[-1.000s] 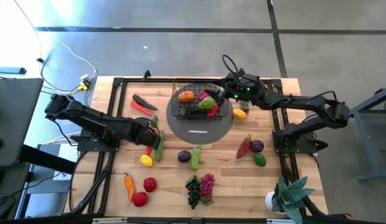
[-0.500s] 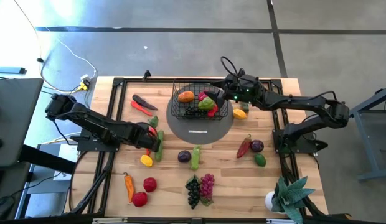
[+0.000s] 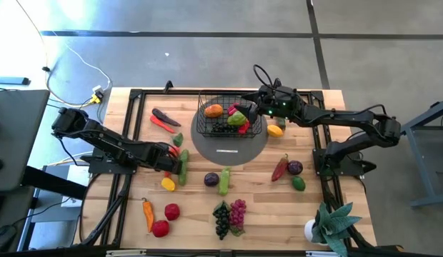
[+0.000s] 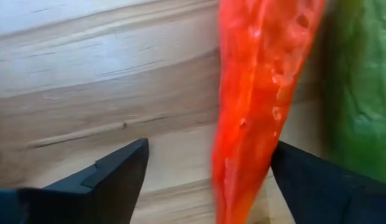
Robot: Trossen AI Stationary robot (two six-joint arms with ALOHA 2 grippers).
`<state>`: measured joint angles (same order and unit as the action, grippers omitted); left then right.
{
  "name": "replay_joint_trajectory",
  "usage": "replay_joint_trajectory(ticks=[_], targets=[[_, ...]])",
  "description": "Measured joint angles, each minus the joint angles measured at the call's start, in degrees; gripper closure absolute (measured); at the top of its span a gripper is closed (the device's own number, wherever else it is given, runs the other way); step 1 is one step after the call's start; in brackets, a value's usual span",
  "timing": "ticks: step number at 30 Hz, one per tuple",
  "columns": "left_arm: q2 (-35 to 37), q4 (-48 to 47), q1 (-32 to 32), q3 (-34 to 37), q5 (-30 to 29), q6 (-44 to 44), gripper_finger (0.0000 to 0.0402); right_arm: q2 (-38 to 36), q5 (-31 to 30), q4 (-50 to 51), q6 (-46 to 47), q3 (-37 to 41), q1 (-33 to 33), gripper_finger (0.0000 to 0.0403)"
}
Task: Build produce basket
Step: Put the bottom orange carrot into the black wire basket
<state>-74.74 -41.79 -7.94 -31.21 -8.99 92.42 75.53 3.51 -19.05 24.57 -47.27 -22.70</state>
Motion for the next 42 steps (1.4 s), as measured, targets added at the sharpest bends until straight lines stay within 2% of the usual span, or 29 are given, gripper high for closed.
replay_joint_trajectory(ticks=[16,22,32,42], targets=[[0.00,-0.20,0.09,0.40,-1.60,-8.62,0.0242,0.00,-0.04,0.00,2.17,0.00,0.00,0.0054],[0.02,-0.19,0.04,0.40,-1.75,-12.47,0.0288,0.01,-0.07,0.00,2.40,0.00,0.00,0.0054],[4.20,2.53,0.03,0.40,-2.45,-17.19,0.0299,0.02,-0.72,-1.36,2.18,0.00,3.06,0.0054],[16.01,2.90,0.16,-1.08,-10.11,-20.80,0.0299,0.02,-6.34,-1.35,3.96,0.00,9.94,0.0054]])
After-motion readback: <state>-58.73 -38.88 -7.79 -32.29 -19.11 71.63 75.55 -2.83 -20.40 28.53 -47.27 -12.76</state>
